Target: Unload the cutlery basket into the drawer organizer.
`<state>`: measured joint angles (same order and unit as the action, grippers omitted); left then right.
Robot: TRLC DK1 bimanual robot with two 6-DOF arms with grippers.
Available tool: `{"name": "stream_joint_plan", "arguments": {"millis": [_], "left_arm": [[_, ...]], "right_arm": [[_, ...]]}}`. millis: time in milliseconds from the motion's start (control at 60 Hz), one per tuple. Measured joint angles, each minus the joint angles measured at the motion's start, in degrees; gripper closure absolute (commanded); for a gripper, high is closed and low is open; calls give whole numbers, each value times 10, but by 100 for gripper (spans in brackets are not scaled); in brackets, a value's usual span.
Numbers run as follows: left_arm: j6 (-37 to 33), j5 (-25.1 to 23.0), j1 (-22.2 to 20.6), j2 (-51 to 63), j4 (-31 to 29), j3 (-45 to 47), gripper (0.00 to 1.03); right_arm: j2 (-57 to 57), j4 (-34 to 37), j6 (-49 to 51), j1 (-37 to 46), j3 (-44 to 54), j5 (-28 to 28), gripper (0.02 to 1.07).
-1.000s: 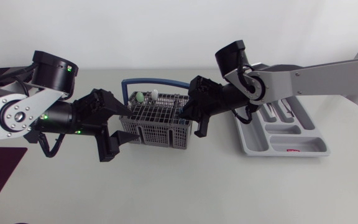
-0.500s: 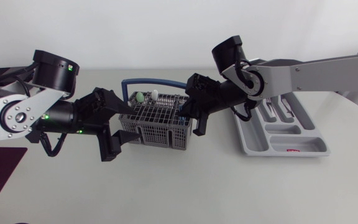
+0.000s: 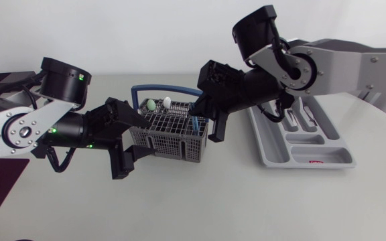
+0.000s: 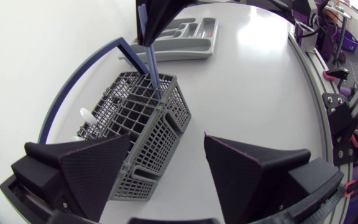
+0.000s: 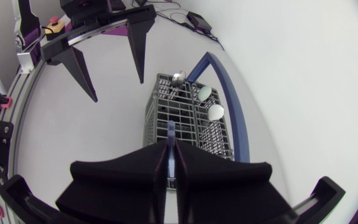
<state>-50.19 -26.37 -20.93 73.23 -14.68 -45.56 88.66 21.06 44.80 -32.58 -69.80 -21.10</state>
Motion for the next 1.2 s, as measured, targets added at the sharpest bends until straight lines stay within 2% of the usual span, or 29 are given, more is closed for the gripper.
{"name": "stream_joint_plan", "arguments": {"millis": [417,550,733,967,1200], "left_arm": [[0,0,-7,-39,2,13,5],[0,0,-9,-48,2,20,6],[1,0,6,-63,4,29,6],[2,0,25,-73,17,43,6],[2,0,50,-96,23,56,6]], "right_arm": [[-88,61,-29,-30,-36,26,101],[-117,108,-56,-24,-52,20,101],[-134,209,-76,66,-87,-12,101],[-116,255,-75,197,-87,-42,101],[9,305,-91,304,-129,-44,101]]}}
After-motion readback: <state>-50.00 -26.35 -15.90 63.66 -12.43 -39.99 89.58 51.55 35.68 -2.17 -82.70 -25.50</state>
